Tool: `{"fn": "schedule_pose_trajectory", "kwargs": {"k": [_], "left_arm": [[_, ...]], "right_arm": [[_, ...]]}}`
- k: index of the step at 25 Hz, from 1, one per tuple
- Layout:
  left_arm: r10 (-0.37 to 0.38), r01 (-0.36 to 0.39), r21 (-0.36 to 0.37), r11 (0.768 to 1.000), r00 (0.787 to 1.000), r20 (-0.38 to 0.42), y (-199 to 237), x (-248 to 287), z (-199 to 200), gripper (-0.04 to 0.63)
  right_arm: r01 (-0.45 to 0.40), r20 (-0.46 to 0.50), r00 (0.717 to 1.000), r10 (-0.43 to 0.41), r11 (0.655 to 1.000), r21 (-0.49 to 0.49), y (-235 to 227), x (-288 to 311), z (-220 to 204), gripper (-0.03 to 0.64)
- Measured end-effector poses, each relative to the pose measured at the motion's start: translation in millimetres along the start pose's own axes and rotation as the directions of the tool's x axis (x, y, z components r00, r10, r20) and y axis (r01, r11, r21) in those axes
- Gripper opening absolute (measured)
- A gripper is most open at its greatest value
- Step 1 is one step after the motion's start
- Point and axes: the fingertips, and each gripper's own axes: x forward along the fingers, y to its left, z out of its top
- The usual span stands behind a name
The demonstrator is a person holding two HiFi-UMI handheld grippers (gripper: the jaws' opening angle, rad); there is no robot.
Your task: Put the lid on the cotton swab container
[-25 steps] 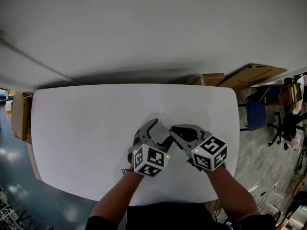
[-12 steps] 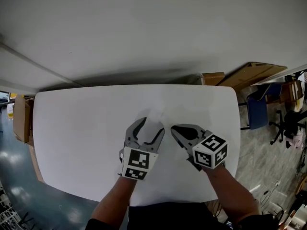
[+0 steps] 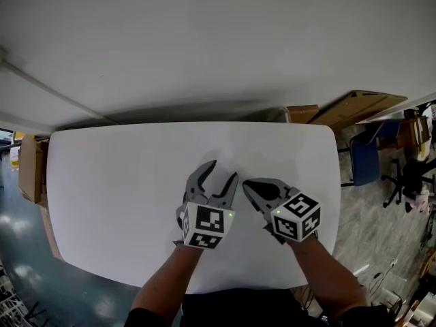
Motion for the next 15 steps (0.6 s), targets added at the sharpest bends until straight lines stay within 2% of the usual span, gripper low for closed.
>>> {"fn": "schedule_pose_trajectory", "kwargs": {"k": [10,13,15], "left_arm": [[0.004,-0.004,0.000,1.000,1.000,-0.006,-1.9,0.8,-0.6,0.222],[0.006,-0.005,0.011,1.000,1.000,-0.015,-5.0,1.4,-1.1,0.206],[0.005,-0.005,0.027,1.000,1.000,-0.019,-8.7,2.4,-0.2,0.172]], "right_arm": [[0.017,-0.006,1.000,-0.017,1.000,-0.025,0.5,0.1,-1.0,0.015],[0.019,-0.012,1.000,-0.019,0.999,-0.027,0.8,0.5,-1.7,0.015],[0.020,-0.015,1.000,-0.020,0.999,-0.029,1.3,0.9,-1.5,0.015]]}}
